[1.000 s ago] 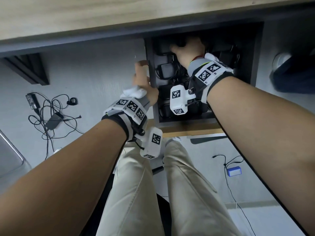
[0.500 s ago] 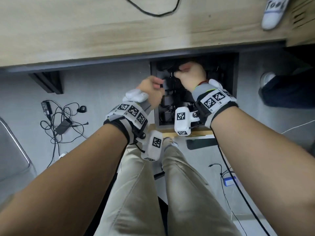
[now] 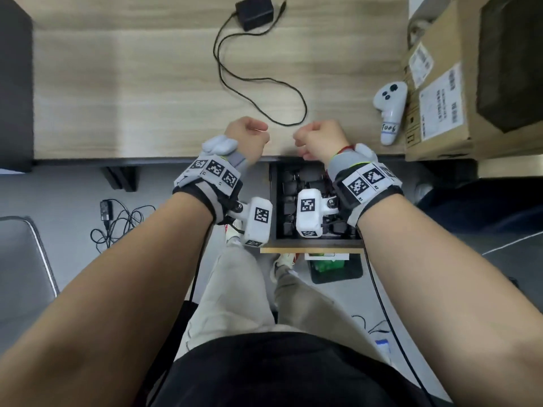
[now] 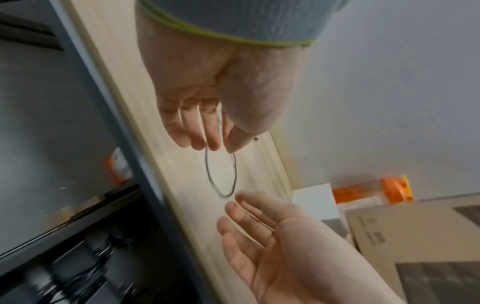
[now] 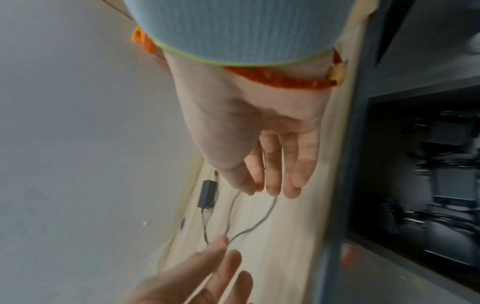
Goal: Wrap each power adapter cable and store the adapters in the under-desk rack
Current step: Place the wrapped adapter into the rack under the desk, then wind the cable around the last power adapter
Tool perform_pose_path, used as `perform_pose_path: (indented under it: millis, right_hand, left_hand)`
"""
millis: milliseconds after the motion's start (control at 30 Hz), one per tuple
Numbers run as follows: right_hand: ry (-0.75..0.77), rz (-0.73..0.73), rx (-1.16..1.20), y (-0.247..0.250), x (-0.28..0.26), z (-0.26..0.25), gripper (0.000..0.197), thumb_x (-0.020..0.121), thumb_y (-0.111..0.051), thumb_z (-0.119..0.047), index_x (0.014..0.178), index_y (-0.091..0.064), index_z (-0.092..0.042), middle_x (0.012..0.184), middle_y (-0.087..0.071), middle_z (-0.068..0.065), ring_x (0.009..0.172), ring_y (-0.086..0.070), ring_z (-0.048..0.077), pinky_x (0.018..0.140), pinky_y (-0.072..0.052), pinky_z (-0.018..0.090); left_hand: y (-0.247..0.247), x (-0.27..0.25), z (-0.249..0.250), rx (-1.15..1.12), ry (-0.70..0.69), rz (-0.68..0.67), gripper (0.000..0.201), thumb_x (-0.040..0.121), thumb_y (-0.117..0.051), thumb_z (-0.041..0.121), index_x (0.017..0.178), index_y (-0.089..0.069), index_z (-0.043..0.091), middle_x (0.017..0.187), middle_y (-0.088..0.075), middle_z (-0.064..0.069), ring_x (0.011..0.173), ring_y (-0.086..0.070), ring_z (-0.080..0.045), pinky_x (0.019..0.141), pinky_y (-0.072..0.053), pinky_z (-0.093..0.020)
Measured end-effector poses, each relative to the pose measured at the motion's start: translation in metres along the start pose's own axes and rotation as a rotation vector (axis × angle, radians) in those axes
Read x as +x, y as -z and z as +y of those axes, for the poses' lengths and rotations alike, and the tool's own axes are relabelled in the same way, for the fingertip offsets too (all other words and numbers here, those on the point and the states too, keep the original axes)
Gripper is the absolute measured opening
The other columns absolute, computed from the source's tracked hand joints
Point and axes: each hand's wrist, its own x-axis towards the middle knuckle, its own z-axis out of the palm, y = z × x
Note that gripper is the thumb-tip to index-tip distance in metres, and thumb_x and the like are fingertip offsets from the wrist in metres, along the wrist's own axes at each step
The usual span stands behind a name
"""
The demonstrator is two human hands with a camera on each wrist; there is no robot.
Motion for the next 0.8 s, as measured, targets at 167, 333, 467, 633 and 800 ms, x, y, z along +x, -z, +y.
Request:
perform_pose_path:
  millis: [167, 333, 467, 633, 800]
  right_hand:
    - [0.081, 0.019, 0.001, -0.008, 0.020, -0.078, 0.001, 0.074, -0.065, -0.018, 0.073, -0.065, -0.018, 0.077, -0.067, 0.005, 0.065, -0.065, 0.022, 0.074, -0.059, 0.038]
    - [0.141, 0.073, -0.100, -0.030, 0.059, -0.138, 0.024, 0.077, -0.069, -0.027, 0.100, -0.065, -0.028, 0.101, -0.065, -0.003, 0.090, -0.064, 0.020, 0.088, -0.054, 0.037]
    - [0.163, 0.109, -0.214, -0.045, 0.097, -0.178, 0.060, 0.084, -0.067, -0.026, 0.139, -0.045, -0.032, 0.138, -0.038, 0.007, 0.107, -0.055, 0.023, 0.086, -0.038, 0.021]
    - [0.104, 0.158, -0.317, -0.065, 0.152, -0.213, 0.077, 0.084, -0.067, -0.032, 0.150, -0.027, -0.038, 0.156, -0.010, 0.012, 0.131, -0.044, 0.031, 0.105, -0.034, 0.028]
    - [0.013, 0.163, -0.458, -0.082, 0.184, -0.222, 0.063, 0.080, -0.068, -0.038, 0.138, -0.043, -0.034, 0.149, -0.018, 0.010, 0.126, -0.044, 0.033, 0.105, -0.037, 0.030]
  left_hand:
    - [0.050, 0.035, 0.029, -0.033, 0.038, 0.077, 0.010, 0.080, -0.064, 0.023, 0.087, -0.062, 0.030, 0.079, -0.064, 0.007, 0.074, -0.061, -0.017, 0.077, -0.058, -0.036]
    - [0.089, 0.085, 0.037, -0.023, 0.098, 0.071, 0.031, 0.087, -0.068, 0.022, 0.117, -0.061, 0.019, 0.113, -0.065, -0.006, 0.083, -0.057, -0.022, 0.076, -0.049, -0.030]
    - [0.120, 0.129, 0.036, 0.077, 0.150, 0.050, 0.053, 0.089, -0.068, 0.026, 0.138, -0.050, 0.016, 0.131, -0.055, -0.006, 0.112, -0.057, -0.025, 0.094, -0.043, -0.027]
    - [0.152, 0.174, 0.028, 0.223, 0.218, -0.025, 0.063, 0.087, -0.067, 0.035, 0.144, -0.044, 0.022, 0.140, -0.051, -0.010, 0.120, -0.055, -0.030, 0.103, -0.046, -0.039]
    - [0.165, 0.195, 0.026, 0.266, 0.210, -0.075, 0.059, 0.088, -0.063, 0.034, 0.143, -0.045, 0.023, 0.139, -0.052, -0.004, 0.118, -0.057, -0.026, 0.100, -0.047, -0.037]
